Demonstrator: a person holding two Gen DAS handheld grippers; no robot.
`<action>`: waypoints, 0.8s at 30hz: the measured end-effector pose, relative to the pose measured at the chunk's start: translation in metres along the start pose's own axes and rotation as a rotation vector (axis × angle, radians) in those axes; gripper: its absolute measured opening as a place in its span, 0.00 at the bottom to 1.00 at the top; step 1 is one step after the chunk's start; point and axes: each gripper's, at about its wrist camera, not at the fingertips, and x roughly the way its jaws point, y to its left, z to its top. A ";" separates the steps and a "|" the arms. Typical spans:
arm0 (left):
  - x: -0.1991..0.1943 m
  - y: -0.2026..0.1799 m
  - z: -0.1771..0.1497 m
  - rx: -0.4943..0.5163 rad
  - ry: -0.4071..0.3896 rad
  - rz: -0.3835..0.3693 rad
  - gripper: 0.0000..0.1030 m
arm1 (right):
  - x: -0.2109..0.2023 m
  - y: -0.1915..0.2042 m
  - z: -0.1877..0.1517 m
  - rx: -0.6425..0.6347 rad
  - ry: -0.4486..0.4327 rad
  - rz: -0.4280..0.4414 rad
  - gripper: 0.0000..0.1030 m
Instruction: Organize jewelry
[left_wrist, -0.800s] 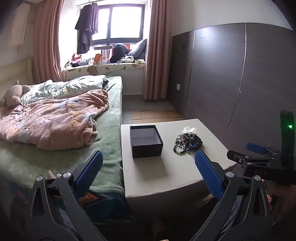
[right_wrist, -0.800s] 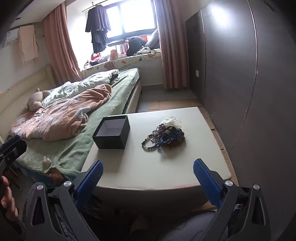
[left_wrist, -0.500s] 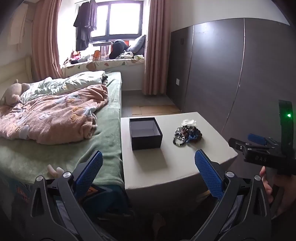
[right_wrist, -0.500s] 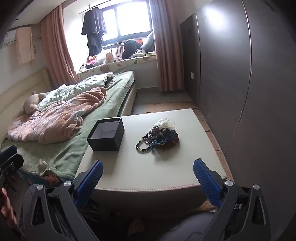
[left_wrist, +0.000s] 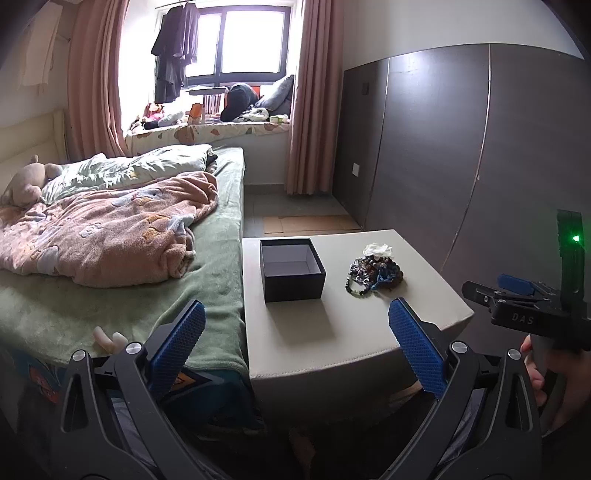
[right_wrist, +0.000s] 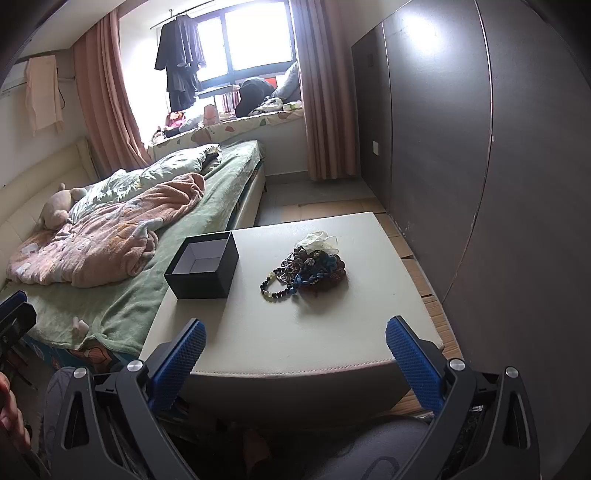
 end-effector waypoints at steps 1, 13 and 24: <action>0.000 0.000 0.000 0.000 -0.001 0.000 0.96 | 0.000 0.000 0.001 -0.001 -0.001 -0.001 0.93; 0.007 0.001 -0.005 -0.021 -0.014 -0.019 0.96 | -0.007 -0.005 0.001 -0.001 -0.008 -0.027 0.93; 0.002 0.003 -0.005 -0.027 -0.035 -0.001 0.96 | -0.013 -0.001 0.001 -0.018 -0.011 -0.022 0.93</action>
